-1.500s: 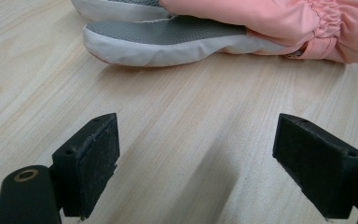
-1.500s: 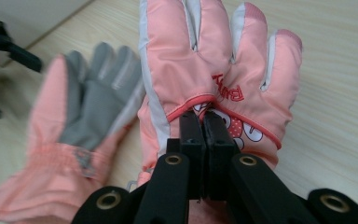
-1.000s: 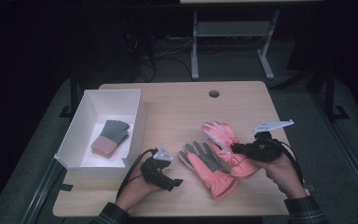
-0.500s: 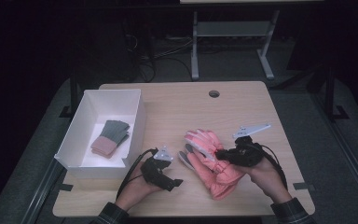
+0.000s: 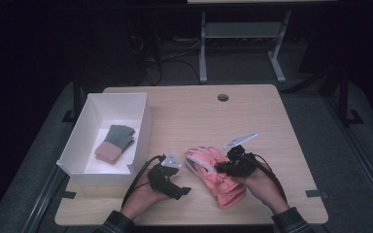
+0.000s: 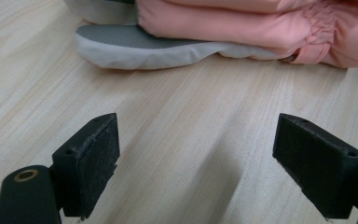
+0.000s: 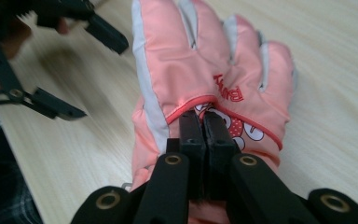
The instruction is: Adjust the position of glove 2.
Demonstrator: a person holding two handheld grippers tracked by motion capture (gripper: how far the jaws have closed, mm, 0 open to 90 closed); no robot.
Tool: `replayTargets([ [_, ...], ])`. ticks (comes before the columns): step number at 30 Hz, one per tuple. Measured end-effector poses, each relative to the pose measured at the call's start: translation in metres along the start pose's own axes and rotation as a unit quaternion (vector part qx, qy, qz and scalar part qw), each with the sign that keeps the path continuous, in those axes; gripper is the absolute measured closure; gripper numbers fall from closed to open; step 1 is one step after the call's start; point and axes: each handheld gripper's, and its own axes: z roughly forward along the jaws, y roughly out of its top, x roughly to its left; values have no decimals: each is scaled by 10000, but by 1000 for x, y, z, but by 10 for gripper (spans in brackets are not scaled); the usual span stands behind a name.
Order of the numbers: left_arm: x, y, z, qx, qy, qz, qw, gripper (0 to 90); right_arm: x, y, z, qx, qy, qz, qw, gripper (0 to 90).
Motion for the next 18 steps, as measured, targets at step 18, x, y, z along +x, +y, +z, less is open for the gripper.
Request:
replayTargets([
  [18,-1,4,-8,-260,-23,5,9997,424,-12,2,-26,-956,203,-185,9950,606],
])
